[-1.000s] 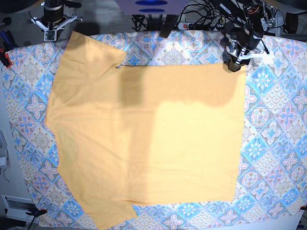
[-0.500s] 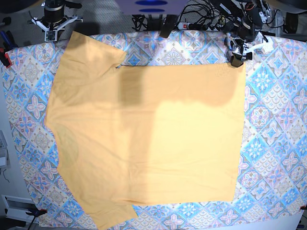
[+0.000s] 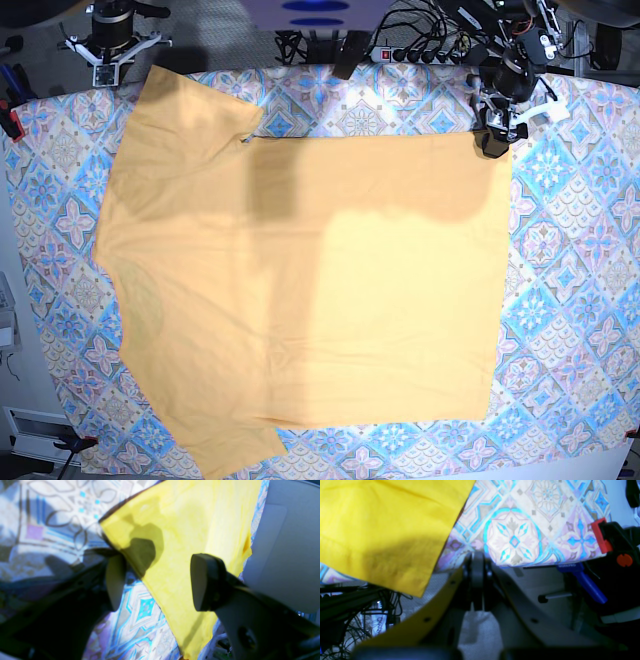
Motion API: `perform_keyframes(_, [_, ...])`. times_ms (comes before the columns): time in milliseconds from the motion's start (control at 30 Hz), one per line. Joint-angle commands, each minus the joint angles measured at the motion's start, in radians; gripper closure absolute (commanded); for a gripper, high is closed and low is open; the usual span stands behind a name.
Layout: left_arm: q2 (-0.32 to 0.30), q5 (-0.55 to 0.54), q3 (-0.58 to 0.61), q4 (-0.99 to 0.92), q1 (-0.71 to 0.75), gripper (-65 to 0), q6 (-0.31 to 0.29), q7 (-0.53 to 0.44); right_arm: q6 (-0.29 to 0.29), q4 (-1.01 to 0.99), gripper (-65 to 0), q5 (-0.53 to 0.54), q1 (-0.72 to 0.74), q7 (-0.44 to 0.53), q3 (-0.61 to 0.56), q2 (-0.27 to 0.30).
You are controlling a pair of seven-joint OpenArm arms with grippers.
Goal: Fold the T-shirt properly
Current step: 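Grasp the shoulder corner of the yellow shirt with the left gripper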
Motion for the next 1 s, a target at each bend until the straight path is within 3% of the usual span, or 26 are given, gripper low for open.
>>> perform_keyframes(0, [0.000, 0.033, 0.002, -0.006, 0.000, -40.6, 0.036, 0.008, -0.006, 0.011, 0.0, -0.003, -0.011, 0.021, 0.009, 0.008])
perform_keyframes(300, [0.000, 0.035, 0.002, -0.007, -0.048, -39.3, 0.036, 0.008, -0.006, 0.011, 0.0, -0.003, -0.011, 0.021, 0.003, 0.008])
perform_keyframes(367, [0.000, 0.035, 0.002, -0.007, -0.050, -32.8, 0.036, 0.010, -0.006, 0.011, 0.0, -0.003, -0.011, 0.021, 0.003, 0.008])
perform_keyframes(467, [0.000, 0.035, 0.007, -0.007, -0.037, -14.2, 0.036, 0.010, -0.006, 0.011, 0.0, -0.003, -0.011, 0.021, 0.006, 0.008])
perform_keyframes(567, [0.000, 0.035, 0.007, -0.007, -0.036, 0.0, 0.036, 0.010, -0.006, 0.011, 0.0, -0.003, -0.011, 0.021, 0.003, 0.008])
perform_keyframes(767, [0.000, 0.035, 0.005, -0.006, -0.034, 0.0, 0.036, 0.010, -0.006, 0.011, 0.0, -0.004, -0.016, 0.013, -0.037, 0.011])
perform_keyframes(967, [0.000, 0.035, 0.007, -0.003, -0.017, 0.0, 0.036, 0.011, -0.006, 0.020, 0.0, -0.007, -0.017, -0.104, -0.144, 0.077])
